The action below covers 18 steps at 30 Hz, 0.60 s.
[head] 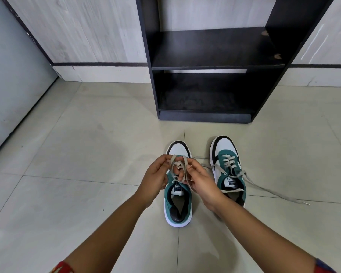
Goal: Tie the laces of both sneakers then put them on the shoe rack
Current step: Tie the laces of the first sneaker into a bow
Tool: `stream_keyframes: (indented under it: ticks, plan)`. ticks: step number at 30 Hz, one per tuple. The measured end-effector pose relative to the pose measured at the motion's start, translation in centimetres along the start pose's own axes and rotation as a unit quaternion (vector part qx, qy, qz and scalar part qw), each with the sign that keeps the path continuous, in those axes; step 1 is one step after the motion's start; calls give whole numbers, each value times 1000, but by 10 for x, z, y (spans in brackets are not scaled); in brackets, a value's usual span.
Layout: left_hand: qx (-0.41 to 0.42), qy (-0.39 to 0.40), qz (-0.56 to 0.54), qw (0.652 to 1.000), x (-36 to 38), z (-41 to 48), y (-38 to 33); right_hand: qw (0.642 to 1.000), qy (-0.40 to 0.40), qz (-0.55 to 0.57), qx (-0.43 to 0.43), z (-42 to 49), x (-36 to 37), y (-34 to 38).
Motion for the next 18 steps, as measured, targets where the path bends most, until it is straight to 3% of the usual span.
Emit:
stream_keyframes:
  ticks: [5,8,11,14,18]
  plan:
    - [8,50,-23,998,6,2,2,1000,-2,-5,-16,2,1,1]
    - [-42,53,-53,996,5,5,14,999,0,13,-33,4,0,5]
    - [-102,58,-83,990,3,8,27,997,32,-35,-68,7,6,8]
    - [-83,83,-56,992,4,10,19,992,65,-74,-84,6,12,5]
    - [-79,30,-18,996,-6,12,19,987,72,-97,-103,4,12,4]
Point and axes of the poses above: each hand's wrist, its own z-axis towards the middle knuckle, its own x-axis out of the palm, y = z × x, the point moved 9 cm from there along z, towards the middle knuckle, and after that the axes turned 7 degrees about y, right-handed, at the moved point
